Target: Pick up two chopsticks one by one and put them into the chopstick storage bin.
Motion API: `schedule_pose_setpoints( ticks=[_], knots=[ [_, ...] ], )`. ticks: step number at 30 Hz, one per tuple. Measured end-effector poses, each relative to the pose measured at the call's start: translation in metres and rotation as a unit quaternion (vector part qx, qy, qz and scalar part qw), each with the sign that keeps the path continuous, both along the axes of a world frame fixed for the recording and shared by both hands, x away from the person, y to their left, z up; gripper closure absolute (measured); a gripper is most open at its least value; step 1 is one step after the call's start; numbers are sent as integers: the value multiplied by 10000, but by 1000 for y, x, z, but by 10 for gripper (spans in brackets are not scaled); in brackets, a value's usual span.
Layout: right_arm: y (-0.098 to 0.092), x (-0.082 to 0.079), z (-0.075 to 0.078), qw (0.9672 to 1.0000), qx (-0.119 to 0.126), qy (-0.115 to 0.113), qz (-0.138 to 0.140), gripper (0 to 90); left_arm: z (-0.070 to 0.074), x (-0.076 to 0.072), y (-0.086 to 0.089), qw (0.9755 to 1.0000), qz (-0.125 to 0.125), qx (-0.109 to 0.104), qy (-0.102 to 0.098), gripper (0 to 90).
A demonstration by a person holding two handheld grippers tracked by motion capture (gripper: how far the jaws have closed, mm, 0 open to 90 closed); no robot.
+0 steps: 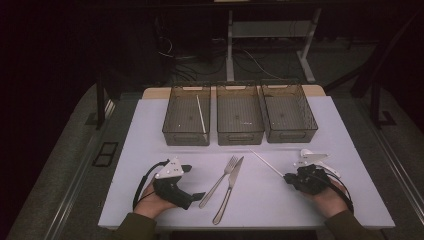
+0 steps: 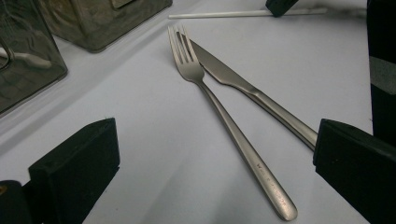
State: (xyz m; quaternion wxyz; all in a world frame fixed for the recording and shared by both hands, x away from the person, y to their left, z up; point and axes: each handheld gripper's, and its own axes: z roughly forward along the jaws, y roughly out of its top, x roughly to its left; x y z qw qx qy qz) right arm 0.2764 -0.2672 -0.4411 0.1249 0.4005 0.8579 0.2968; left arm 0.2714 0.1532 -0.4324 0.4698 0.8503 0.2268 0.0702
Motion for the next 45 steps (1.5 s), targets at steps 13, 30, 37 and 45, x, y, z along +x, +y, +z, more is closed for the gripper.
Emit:
schedule_pose_setpoints(
  ticks=[13, 30, 37, 45],
  knots=[
    [-16, -1, 21, 9988, 473, -135, -6, 846, 0, 0, 0, 10000, 10, 6, 14, 0],
    [-25, -9, 50, 9925, 1172, -267, 231, 845, 0, 1, 1, 10000, 17, -5, 11, 0],
    [-21, -1, 64, 9901, 1337, -366, 218, 845, 1, 1, 1, 10000, 37, -58, 9, 0],
    [-5, 16, 75, 9888, 1422, -410, 197, 845, 1, 1, 1, 10000, 20, -71, 3, 0]
  ],
)
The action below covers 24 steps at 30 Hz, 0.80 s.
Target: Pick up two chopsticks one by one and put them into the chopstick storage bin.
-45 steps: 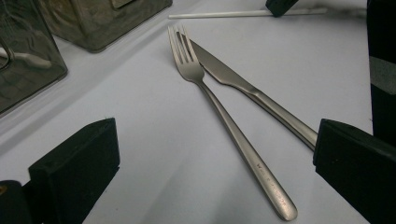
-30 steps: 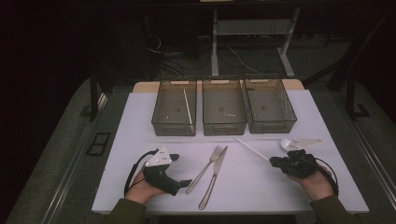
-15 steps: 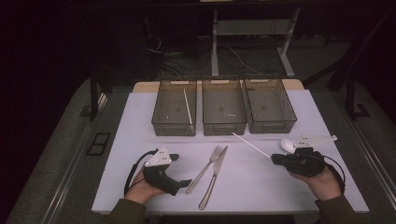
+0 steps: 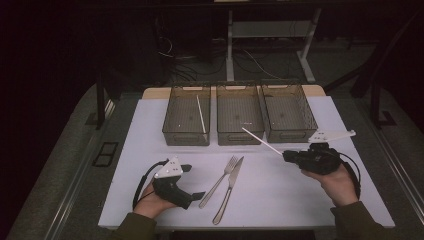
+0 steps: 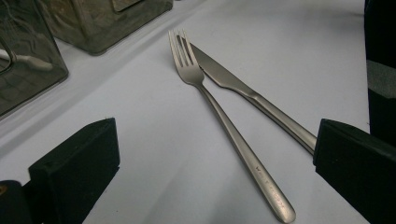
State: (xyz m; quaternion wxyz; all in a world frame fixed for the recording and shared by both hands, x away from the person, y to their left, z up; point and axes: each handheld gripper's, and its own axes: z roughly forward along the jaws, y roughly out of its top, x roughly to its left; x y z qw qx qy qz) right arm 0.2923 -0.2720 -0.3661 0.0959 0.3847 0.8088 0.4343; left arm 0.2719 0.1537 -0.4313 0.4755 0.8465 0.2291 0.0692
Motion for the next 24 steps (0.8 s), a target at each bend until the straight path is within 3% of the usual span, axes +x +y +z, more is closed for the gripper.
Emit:
schedule_pose_setpoints(
  ticks=[15, 24],
  knots=[
    [41, 33, 14, 9999, 15, -142, -11, 844, 0, -1, -3, 10000, 21, -85, 17, 0],
    [73, 55, 22, 9999, -98, -139, 18, 844, 0, 0, -3, 10000, 4, -98, 5, 0]
  ],
)
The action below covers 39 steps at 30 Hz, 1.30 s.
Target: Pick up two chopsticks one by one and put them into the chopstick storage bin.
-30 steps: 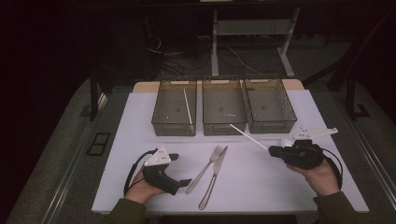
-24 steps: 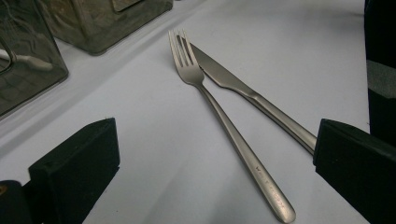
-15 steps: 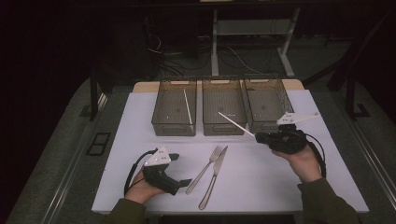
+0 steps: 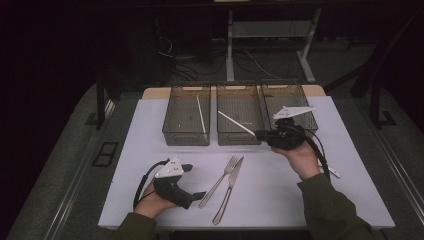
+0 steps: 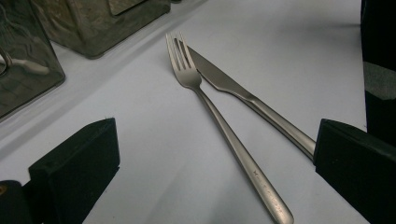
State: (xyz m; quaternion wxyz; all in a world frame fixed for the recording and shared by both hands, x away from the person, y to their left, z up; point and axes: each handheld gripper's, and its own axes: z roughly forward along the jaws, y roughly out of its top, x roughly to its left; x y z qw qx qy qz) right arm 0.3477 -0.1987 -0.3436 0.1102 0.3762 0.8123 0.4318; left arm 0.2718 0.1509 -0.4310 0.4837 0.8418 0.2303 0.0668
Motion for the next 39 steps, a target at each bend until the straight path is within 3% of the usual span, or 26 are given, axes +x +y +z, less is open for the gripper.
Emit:
schedule_pose_setpoints(
  ticks=[22, 39],
  knots=[
    [83, 63, 15, 9996, -272, -62, -83, 844, 0, 1, 1, 10000, -20, -60, 6, 0],
    [147, 109, -1, 9981, -528, 218, -213, 844, 1, 1, 1, 9999, -47, -88, 40, 0]
  ],
)
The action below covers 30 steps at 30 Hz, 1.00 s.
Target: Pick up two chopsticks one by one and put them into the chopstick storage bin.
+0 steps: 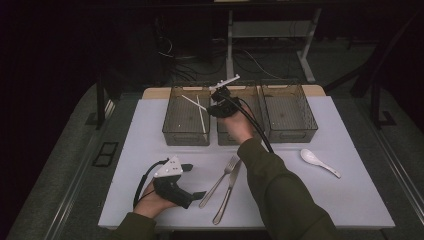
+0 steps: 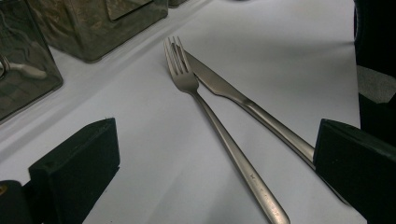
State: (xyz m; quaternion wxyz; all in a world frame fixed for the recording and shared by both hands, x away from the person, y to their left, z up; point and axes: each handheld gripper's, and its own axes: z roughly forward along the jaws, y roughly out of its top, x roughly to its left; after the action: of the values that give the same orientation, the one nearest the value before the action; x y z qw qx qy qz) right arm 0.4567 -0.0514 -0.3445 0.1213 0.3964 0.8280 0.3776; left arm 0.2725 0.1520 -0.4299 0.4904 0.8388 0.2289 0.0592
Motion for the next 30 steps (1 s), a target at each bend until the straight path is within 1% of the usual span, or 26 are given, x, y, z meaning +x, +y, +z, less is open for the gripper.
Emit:
schedule_pose_setpoints(
  ticks=[9, 10, 14, 16, 18, 21, 22, 30],
  knots=[
    [20, 19, -12, 9997, -95, 151, -145, 843, 0, 0, 0, 10000, -14, 6, -17, 0],
    [22, 21, -13, 9996, -115, 184, -170, 843, 0, 0, 0, 10000, -11, -19, -31, 0],
    [30, 28, -17, 9993, -187, 227, -216, 843, 0, 1, 0, 10000, -40, 2, -31, 0],
    [33, 30, -20, 9992, -175, 289, -225, 843, 0, 0, 0, 10000, -33, -22, -13, 0],
    [36, 32, -22, 9990, -207, 332, -227, 843, 0, 0, 0, 10000, -46, 1, -5, 0],
    [40, 34, -26, 9988, -234, 360, -226, 842, 0, 0, -1, 10000, -32, -40, -6, 0],
    [42, 35, -26, 9987, -228, 400, -226, 842, 0, 1, -1, 10000, -32, -43, -4, 0],
    [54, 38, -31, 9987, -300, 399, -122, 834, 0, 1, -1, 10000, -50, -37, -3, 0]
  ],
)
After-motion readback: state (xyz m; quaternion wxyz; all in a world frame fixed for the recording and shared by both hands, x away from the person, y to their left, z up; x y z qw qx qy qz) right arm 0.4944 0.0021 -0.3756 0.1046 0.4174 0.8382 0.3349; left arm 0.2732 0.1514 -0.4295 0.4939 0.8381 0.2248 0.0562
